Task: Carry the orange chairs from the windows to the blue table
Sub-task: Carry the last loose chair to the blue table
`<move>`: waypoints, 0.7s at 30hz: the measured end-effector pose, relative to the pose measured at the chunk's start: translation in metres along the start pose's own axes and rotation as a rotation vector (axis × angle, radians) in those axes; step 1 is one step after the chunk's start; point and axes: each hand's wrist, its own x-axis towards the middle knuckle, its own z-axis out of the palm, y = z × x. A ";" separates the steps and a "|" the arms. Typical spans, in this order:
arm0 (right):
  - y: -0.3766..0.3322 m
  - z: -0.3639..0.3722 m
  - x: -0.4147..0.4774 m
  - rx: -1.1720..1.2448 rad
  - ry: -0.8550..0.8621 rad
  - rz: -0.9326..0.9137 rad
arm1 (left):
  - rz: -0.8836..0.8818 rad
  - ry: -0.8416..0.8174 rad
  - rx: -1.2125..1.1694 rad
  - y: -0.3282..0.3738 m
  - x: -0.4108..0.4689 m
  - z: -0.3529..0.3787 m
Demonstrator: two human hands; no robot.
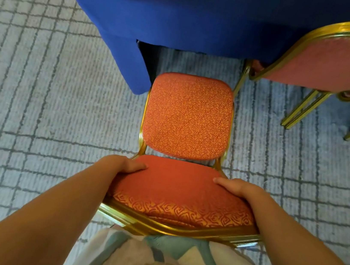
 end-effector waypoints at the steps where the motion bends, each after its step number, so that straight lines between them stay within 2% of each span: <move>1: -0.001 -0.002 -0.001 -0.003 -0.006 0.005 | -0.024 -0.056 -0.043 0.001 -0.001 -0.002; 5: 0.000 -0.004 -0.006 -0.009 -0.009 0.017 | -0.040 -0.140 -0.070 0.003 -0.003 -0.004; 11: -0.035 -0.008 -0.022 0.058 -0.068 0.001 | -0.060 -0.092 -0.122 0.001 -0.008 -0.049; 15: -0.074 -0.038 -0.035 0.034 -0.004 -0.042 | -0.025 -0.055 -0.179 0.010 -0.016 -0.092; 21: -0.083 -0.045 -0.029 0.009 -0.010 -0.044 | 0.001 -0.065 -0.184 0.015 -0.009 -0.103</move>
